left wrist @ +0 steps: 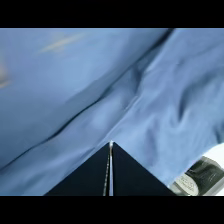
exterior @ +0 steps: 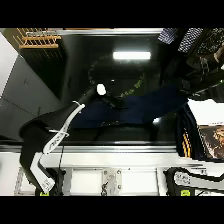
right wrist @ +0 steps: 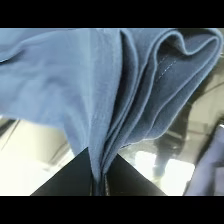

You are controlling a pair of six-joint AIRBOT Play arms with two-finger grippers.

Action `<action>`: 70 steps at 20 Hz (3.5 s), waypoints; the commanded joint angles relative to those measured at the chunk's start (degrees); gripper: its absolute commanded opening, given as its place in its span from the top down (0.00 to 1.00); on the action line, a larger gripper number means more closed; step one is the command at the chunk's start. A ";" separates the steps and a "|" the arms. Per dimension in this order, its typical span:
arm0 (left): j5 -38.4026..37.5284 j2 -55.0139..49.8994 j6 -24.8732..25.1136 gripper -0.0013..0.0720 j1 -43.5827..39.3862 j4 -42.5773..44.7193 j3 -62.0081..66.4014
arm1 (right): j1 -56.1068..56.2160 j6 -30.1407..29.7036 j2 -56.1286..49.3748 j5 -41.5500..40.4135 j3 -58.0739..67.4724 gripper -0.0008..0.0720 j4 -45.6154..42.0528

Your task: Fold the clothes and pants, and hang the long-sleeved shirts on hangers.

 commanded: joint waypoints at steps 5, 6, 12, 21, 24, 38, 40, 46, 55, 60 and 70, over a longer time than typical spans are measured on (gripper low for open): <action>-4.52 -9.40 -0.37 0.97 -4.48 0.09 11.15 | 13.20 5.27 0.83 4.44 12.85 0.97 -0.57; -4.59 -9.44 -0.37 0.97 -4.48 0.11 11.17 | 14.53 5.53 0.83 4.42 13.90 0.97 -0.59; -4.57 -9.42 -0.57 0.97 -4.42 0.04 11.19 | 19.47 7.26 0.81 3.93 15.28 0.97 -0.55; -5.62 -0.96 -0.74 0.97 4.98 0.44 11.19 | 27.43 10.56 0.35 -0.76 15.26 0.97 -0.37; -7.08 3.08 -0.72 0.97 11.08 0.68 11.19 | 32.04 13.03 -1.16 -3.23 15.26 0.97 -0.33; -18.18 19.74 4.70 0.97 36.81 0.68 11.17 | 57.40 23.45 -24.92 -31.54 15.26 0.95 0.13; -18.47 21.27 4.72 0.97 38.75 0.68 11.17 | 60.22 23.39 -28.87 -39.30 15.26 0.36 1.49; -18.95 24.11 5.33 0.97 39.74 2.54 11.06 | 58.12 15.47 -25.46 -43.12 14.23 0.09 6.43; -9.18 37.42 6.05 0.97 32.35 5.07 -20.61 | 27.06 10.43 -4.44 -33.07 -22.86 0.09 0.87; -5.27 39.87 6.16 0.97 27.15 5.07 -29.57 | 17.35 -2.05 -8.37 -36.26 -30.45 0.09 20.44; -4.31 39.85 6.12 0.97 24.70 5.01 -30.08 | 27.67 -21.75 -19.04 -36.54 -29.75 0.32 47.69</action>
